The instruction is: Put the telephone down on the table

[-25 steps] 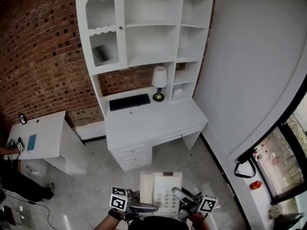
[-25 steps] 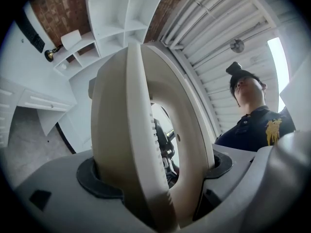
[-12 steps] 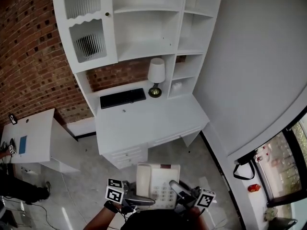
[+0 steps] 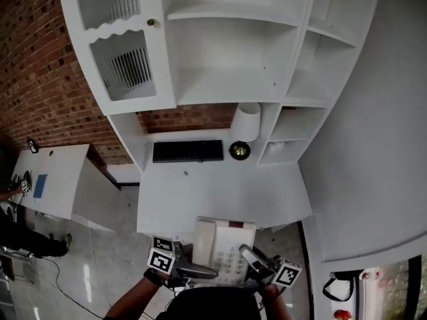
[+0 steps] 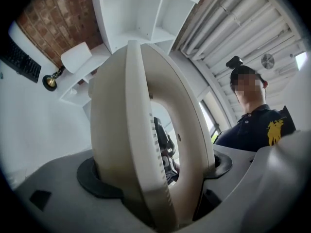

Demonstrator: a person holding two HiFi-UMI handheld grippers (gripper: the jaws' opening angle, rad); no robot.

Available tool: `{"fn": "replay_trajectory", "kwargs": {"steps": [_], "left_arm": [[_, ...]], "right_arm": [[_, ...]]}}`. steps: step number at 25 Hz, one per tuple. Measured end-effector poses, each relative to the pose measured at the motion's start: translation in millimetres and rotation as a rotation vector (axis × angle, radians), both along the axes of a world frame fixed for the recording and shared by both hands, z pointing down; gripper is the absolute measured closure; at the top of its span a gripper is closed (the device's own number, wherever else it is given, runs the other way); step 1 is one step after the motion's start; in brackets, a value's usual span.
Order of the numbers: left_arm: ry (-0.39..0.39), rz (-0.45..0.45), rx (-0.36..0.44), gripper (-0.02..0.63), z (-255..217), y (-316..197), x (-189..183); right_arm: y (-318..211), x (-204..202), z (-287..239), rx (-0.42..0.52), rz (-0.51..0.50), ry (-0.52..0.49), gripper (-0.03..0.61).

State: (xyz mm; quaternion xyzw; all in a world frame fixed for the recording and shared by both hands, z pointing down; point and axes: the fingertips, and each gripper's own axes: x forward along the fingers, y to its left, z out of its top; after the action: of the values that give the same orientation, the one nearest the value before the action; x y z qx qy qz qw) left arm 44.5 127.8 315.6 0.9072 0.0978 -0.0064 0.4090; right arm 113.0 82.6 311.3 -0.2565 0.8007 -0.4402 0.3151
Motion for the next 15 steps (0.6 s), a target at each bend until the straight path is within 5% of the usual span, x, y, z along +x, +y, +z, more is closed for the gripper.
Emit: {"fn": "replay_trajectory", "kwargs": {"steps": [8,15], "left_arm": [[0.03,-0.188,0.03,0.132,-29,-121,24],[0.064,-0.205,0.053,0.132,-36,-188,3]], "right_arm": [[-135,14,-38,0.042,-0.179,0.042,0.377],[-202,-6,-46,0.064,-0.173,0.073,0.377]]}}
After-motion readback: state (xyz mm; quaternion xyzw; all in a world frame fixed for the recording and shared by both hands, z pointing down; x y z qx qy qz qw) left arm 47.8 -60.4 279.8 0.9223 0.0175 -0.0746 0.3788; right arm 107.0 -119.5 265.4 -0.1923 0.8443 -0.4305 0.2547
